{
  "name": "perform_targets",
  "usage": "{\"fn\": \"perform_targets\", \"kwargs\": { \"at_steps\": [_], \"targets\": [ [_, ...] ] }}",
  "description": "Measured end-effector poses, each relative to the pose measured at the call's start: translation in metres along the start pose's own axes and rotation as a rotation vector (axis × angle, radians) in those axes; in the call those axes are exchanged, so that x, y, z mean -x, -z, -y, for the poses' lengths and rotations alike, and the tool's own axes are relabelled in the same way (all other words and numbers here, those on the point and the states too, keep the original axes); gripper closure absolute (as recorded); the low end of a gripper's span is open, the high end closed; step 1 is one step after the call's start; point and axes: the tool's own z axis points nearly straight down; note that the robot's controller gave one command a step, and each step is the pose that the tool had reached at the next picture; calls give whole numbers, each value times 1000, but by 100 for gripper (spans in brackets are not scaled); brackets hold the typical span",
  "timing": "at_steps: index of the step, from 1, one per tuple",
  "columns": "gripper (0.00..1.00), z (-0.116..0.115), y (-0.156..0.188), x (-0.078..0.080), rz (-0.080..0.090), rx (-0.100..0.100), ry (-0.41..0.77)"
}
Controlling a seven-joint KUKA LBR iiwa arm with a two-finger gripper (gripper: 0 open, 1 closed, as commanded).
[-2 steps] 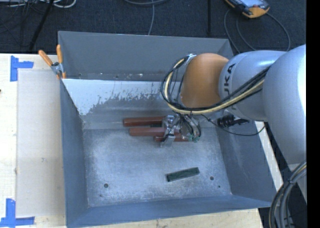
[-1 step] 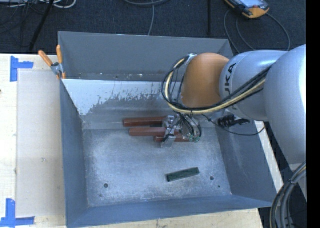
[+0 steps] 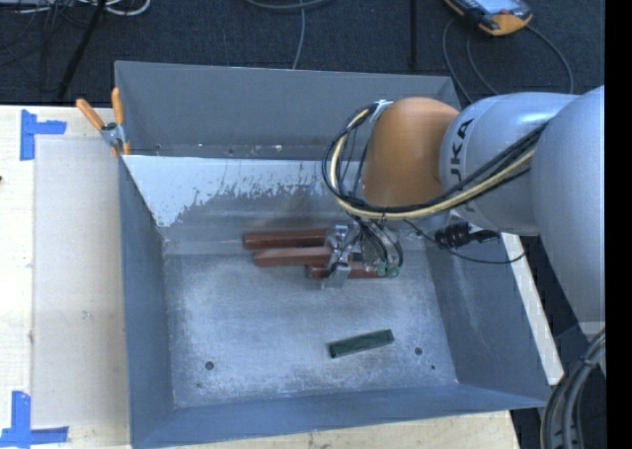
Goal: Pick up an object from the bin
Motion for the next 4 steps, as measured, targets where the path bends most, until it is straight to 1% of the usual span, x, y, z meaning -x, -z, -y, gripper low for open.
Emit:
{"fn": "perform_targets", "kwargs": {
  "at_steps": [2, 3, 4],
  "targets": [
    [100, 0, 34, 2, 10, 1, 0],
    [100, 0, 39, 2, 11, 1, 0],
    [100, 0, 47, 0, 4, 0, 0]
  ]
}}
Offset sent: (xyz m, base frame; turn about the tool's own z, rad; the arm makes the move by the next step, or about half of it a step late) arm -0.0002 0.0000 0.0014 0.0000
